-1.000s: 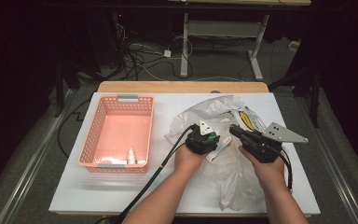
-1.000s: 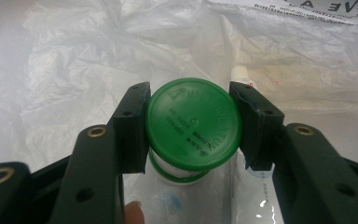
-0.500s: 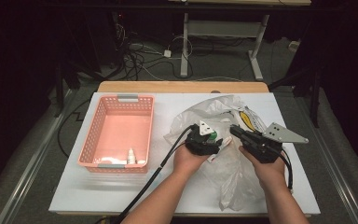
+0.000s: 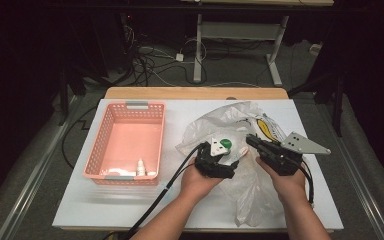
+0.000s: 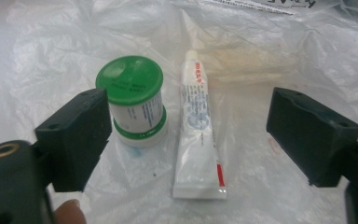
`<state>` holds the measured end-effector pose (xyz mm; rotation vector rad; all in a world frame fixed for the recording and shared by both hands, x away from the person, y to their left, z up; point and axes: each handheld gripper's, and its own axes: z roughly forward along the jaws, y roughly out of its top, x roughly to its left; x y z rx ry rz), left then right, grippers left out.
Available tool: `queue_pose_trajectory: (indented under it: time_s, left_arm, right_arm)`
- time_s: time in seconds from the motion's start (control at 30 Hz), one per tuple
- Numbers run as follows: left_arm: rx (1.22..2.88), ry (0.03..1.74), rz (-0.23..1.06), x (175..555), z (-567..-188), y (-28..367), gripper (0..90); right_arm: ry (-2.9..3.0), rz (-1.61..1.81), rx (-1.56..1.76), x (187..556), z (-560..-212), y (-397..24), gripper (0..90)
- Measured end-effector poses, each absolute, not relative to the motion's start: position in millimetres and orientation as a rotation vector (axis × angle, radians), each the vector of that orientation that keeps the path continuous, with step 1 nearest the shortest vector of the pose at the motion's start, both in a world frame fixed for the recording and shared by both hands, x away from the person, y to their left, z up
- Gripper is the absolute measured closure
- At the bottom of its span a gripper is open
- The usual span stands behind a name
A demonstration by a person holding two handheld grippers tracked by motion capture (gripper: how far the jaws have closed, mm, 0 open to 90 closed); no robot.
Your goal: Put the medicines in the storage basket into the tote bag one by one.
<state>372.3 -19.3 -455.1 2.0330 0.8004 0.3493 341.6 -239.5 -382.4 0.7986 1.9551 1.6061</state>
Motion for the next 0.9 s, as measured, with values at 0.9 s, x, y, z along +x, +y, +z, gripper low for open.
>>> queue_pose_trajectory:
  time_s: [0.9]
  left_arm:
    - [2.043,0.754,0.322,305.0,-432.2,42.4,0.0]
  right_arm:
    - [1.949,1.599,0.788,337.4,-380.3,-240.0,90.0]
